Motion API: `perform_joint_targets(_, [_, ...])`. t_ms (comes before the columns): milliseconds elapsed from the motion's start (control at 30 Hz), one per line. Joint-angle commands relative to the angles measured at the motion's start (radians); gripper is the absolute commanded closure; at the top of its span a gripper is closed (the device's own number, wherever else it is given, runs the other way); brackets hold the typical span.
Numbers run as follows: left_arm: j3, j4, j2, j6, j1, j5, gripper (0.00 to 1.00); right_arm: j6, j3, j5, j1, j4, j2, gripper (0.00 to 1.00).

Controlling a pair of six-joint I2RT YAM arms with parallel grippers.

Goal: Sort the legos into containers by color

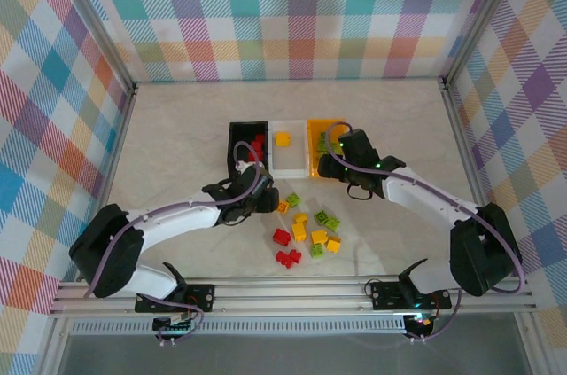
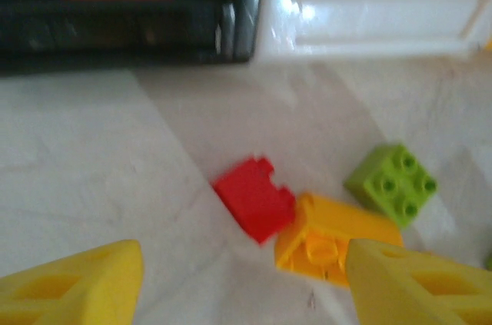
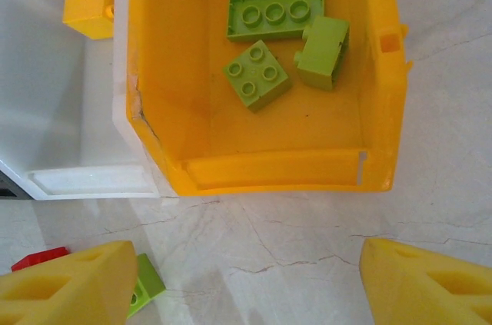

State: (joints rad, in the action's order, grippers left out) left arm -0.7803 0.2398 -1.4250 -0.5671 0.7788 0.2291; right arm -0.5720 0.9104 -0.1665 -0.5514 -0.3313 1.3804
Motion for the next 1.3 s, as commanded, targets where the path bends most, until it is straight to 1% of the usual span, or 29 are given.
perform_joint_targets(0, [-0.048,-0.06,-0.048,0.019,-0.025,0.027,0.32,-0.014,-0.013,0.002,-0.004,0.029,-0.034,0.23])
perform_joint_targets(233, [-0.068,-0.063,-0.145,0.003,-0.035,0.036,0.38,-0.016,-0.022,0.003,-0.004,0.034,-0.053,0.23])
perform_joint_targets(433, [-0.017,-0.087,-0.169,-0.02,-0.034,0.048,0.48,-0.019,-0.033,0.004,-0.004,0.038,-0.071,0.23])
perform_joint_targets(567, [0.024,-0.113,-0.167,-0.032,-0.035,0.056,0.56,-0.023,-0.036,0.002,-0.004,0.042,-0.08,0.23])
perform_joint_targets(667, [0.037,-0.113,-0.155,-0.043,-0.034,0.067,0.65,-0.028,-0.038,0.001,-0.004,0.041,-0.081,0.23])
perform_joint_targets(733, [0.048,-0.109,-0.129,-0.053,-0.033,0.075,0.71,-0.029,-0.039,-0.003,-0.004,0.038,-0.085,0.23])
perform_joint_targets(833, [0.067,-0.087,-0.058,-0.063,-0.033,0.069,0.76,-0.032,-0.046,-0.005,-0.004,0.037,-0.095,0.23])
perform_joint_targets(967, [0.078,-0.02,0.099,-0.071,-0.032,0.065,0.78,-0.043,-0.064,-0.004,-0.004,0.044,-0.114,0.23])
perform_joint_targets(1067, [0.01,0.094,0.193,-0.043,-0.038,0.107,0.78,-0.052,-0.082,0.002,-0.004,0.046,-0.127,0.24])
perform_joint_targets(1133, [-0.06,0.141,0.199,-0.006,-0.069,0.122,0.77,-0.058,-0.1,0.008,-0.005,0.05,-0.136,0.24])
perform_joint_targets(1167, [-0.09,0.154,0.186,0.004,-0.095,0.112,0.76,-0.059,-0.108,0.01,-0.005,0.051,-0.139,0.24])
perform_joint_targets(1267, [-0.177,0.152,0.101,0.041,-0.178,0.081,0.76,-0.064,-0.126,0.009,-0.005,0.049,-0.144,0.24])
